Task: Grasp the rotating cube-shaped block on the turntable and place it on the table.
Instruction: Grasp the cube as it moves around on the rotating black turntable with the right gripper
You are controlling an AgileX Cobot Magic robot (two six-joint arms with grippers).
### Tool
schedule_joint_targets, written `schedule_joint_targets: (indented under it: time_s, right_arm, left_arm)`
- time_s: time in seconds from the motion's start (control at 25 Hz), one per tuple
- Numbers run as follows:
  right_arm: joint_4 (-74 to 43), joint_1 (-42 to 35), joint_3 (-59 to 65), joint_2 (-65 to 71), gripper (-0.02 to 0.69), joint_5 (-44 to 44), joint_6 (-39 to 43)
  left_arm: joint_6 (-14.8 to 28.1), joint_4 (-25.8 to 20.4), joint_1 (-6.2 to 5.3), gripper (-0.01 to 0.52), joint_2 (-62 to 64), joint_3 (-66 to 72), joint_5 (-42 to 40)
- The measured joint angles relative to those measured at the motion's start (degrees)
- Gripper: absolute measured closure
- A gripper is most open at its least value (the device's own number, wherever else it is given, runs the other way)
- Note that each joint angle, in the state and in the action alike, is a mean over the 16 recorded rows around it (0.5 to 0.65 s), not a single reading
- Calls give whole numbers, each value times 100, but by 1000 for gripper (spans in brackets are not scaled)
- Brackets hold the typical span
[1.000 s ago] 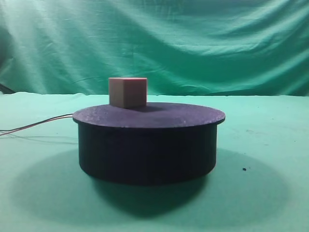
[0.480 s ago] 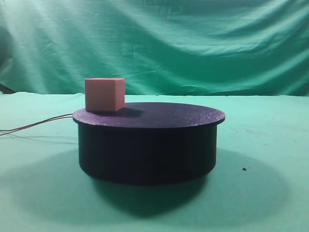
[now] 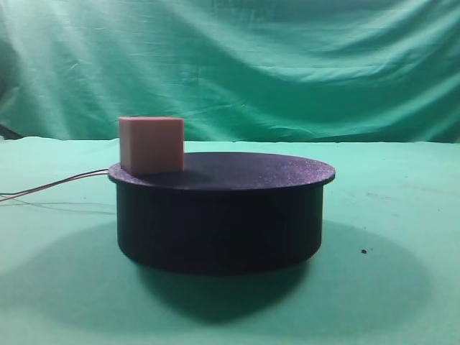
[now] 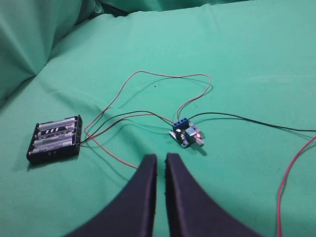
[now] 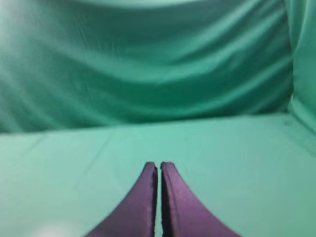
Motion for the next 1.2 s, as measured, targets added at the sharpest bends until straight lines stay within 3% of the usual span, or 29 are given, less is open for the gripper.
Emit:
schedule_joint_targets:
  time_s: [0.32, 0.76, 0.92, 1.2]
  right_arm:
    - [412, 457, -887, 2124, 665, 1308, -433]
    - [476, 2392, -2025, 4515, 651, 1885, -497]
    - [331, 2967, -2657, 5219, 569, 2175, -205]
    - [285, 3369, -3636, 6147, 295, 2755, 138]
  left_arm:
    - [0, 0, 0, 514, 0, 0, 0]
    - [0, 0, 0, 514, 0, 0, 0]
    - [0, 0, 0, 514, 0, 0, 0]
    - [0, 0, 0, 514, 0, 0, 0]
